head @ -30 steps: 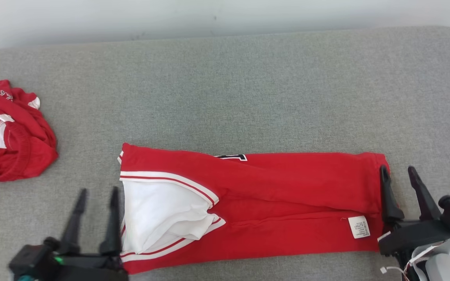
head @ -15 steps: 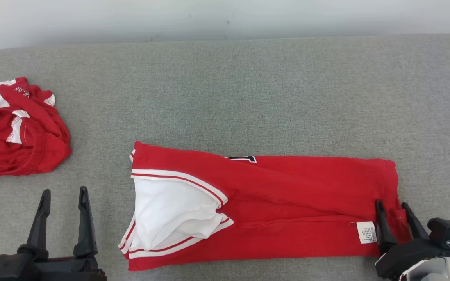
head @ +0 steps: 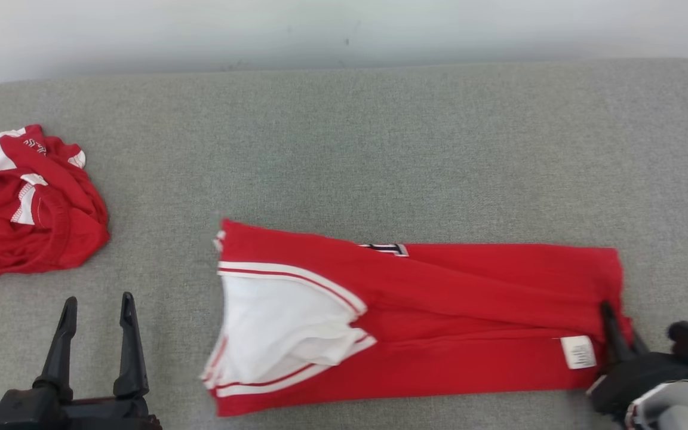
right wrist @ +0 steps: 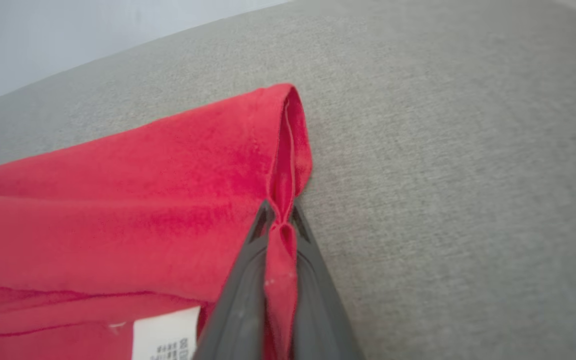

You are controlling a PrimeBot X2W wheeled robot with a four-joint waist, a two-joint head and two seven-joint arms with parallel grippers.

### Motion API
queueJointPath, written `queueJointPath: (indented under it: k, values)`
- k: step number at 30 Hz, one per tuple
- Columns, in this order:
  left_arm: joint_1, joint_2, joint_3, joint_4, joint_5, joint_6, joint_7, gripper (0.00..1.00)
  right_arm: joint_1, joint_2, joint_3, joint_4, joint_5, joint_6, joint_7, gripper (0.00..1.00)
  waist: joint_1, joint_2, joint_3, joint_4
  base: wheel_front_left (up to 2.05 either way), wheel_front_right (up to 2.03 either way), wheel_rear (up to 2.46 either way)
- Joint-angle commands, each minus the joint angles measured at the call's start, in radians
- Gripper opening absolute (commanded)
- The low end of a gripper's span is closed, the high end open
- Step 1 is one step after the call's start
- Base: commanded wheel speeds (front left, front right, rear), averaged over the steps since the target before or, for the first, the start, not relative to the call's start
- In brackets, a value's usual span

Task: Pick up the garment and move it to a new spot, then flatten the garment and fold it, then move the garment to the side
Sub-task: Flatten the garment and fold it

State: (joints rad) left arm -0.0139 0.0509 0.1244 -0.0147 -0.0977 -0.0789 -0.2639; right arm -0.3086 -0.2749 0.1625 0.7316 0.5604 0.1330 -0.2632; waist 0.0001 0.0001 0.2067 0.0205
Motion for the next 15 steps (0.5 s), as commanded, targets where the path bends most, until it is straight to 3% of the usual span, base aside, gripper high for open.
queueJointPath:
  k: [1, 10, 15]
  values:
    - [0.010, -0.001, 0.008, 0.004, 0.008, 0.005, 0.000, 1.00, -0.007, -0.045, -0.019, 0.013, 0.013, -0.005, 0.001, 0.00, -0.0001, -0.0001, -0.013, -0.006, 0.00, 0.00, 0.00]
    - [0.028, 0.000, -0.007, -0.008, 0.001, 0.020, -0.001, 1.00, -0.024, -0.207, -0.099, 0.063, 0.038, -0.004, -0.001, 0.00, -0.0001, -0.0001, -0.036, -0.015, 0.00, 0.00, 0.00]
    - [0.044, 0.000, 0.000, 0.004, -0.011, 0.020, -0.001, 1.00, -0.042, -0.203, -0.067, 0.038, 0.034, -0.004, -0.001, 0.00, -0.0001, -0.0001, -0.057, -0.029, 0.00, 0.00, 0.00]
